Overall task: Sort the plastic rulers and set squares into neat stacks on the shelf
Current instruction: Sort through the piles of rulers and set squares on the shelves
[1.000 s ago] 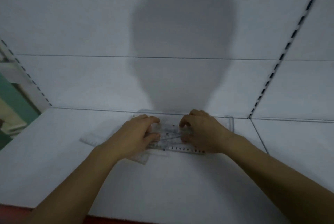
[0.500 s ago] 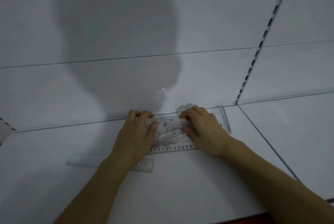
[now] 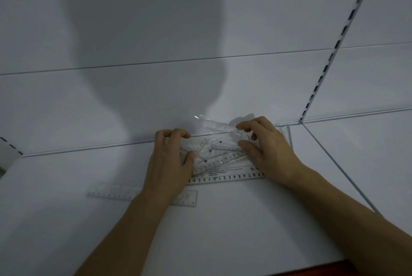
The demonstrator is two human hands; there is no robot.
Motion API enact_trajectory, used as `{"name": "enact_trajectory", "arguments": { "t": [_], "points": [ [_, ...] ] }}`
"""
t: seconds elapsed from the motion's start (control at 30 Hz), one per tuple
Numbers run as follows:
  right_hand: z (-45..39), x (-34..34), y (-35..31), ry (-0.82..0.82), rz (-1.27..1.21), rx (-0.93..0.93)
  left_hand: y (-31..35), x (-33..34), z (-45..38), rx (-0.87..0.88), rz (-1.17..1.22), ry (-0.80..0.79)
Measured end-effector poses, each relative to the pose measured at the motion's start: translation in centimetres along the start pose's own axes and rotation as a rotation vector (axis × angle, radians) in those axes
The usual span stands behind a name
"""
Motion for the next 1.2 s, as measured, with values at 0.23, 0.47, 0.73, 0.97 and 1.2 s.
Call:
{"name": "enact_trajectory", "arguments": {
  "t": [0.23,0.47,0.73,0.97,1.2],
  "points": [
    [0.0,0.2,0.5,0.005,-0.013,0.037,-0.5,-0.7,-0.5,-0.119,0.08,0.036],
    [0.1,-0.7,-0.3,0.045,-0.067,0.033,0.2,-1.8,-1.0,-0.269,0.646,0.063],
    [2.9,-7.6,-0.2,0.194,-0.111,0.047,5.8,0.5,-0.1,-0.305,0.812,0.069],
    [10.3,-18.0,8.4,0.28,0.02,0.26,16.7,7.4,0.9,-0.225,0.767,-0.019],
    [20.4,-29.7,19.0,0.393,0.008,0.445,29.9,19.0,1.8,-0.166,0.796,-0.17]
  ]
}}
Point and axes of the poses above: each hand's wrist, its own z-axis away from the middle knuckle, its own x-axis out of the palm, y = z × x, the point moved 6 cm from there along -z, towards the middle knuckle, and after that the axes turned 1 degree about z, right-handed, at the moved point
